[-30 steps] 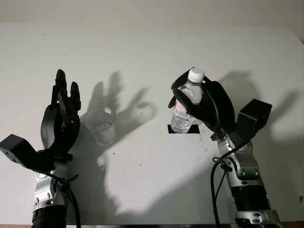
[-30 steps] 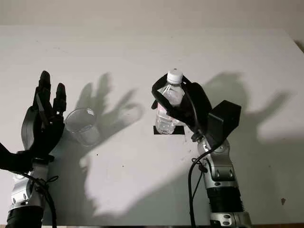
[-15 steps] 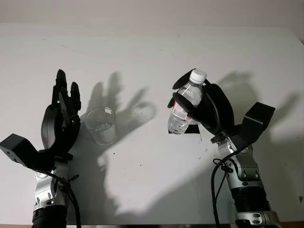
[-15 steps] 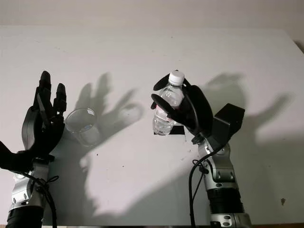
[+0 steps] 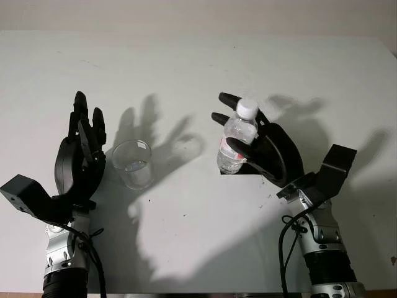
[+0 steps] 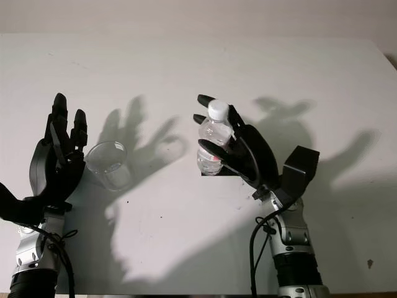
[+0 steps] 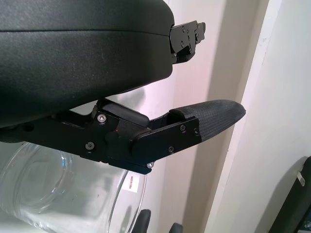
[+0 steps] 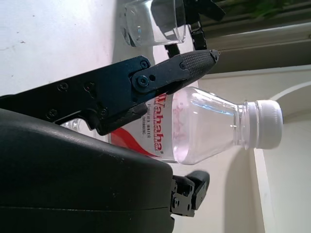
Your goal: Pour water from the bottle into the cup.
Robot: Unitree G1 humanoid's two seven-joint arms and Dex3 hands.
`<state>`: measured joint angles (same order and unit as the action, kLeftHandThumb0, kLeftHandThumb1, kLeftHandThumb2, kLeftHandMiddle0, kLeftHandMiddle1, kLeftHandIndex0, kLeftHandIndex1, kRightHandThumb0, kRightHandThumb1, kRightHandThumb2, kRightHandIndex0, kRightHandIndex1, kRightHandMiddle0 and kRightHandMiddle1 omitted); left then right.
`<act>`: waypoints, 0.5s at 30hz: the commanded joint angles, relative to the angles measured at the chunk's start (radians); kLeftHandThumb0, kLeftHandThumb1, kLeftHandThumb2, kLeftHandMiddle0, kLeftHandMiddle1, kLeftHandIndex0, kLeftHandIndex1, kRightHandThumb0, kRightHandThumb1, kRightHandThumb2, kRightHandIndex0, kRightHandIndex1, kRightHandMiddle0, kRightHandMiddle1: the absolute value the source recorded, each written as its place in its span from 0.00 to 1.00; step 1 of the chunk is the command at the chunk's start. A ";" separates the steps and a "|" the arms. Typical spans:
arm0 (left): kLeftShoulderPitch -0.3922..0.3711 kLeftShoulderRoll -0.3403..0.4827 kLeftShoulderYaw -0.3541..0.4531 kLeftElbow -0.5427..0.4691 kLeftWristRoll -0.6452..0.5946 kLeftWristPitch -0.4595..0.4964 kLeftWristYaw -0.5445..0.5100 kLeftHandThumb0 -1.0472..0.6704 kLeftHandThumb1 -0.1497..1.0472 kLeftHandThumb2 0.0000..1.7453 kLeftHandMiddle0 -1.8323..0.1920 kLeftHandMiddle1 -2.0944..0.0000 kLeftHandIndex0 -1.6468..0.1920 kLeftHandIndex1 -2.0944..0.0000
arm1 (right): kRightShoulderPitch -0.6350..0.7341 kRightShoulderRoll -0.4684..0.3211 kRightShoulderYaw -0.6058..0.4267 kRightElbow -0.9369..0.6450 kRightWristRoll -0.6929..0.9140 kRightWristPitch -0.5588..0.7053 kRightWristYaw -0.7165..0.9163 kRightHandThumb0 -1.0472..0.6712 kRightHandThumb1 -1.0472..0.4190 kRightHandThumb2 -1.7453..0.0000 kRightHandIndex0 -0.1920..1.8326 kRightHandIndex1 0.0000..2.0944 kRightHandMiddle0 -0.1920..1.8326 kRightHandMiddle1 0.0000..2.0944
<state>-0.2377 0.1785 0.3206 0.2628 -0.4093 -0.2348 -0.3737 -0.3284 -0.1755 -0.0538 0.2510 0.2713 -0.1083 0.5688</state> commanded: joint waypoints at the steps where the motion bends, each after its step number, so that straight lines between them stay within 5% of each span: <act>1: 0.020 -0.010 -0.001 0.011 0.003 -0.006 0.003 0.16 1.00 0.42 1.00 1.00 1.00 1.00 | 0.002 -0.020 0.002 0.007 -0.016 -0.024 0.008 0.18 0.06 0.97 0.06 0.04 0.02 0.09; 15: 0.011 -0.010 -0.002 0.018 -0.001 -0.010 -0.005 0.17 1.00 0.42 1.00 1.00 1.00 1.00 | -0.012 -0.060 0.020 0.081 -0.104 -0.142 0.013 0.03 0.02 0.96 0.00 0.00 0.00 0.00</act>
<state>-0.2379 0.1771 0.3205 0.2637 -0.4106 -0.2364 -0.3754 -0.3316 -0.2243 -0.0280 0.3171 0.1715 -0.2354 0.5867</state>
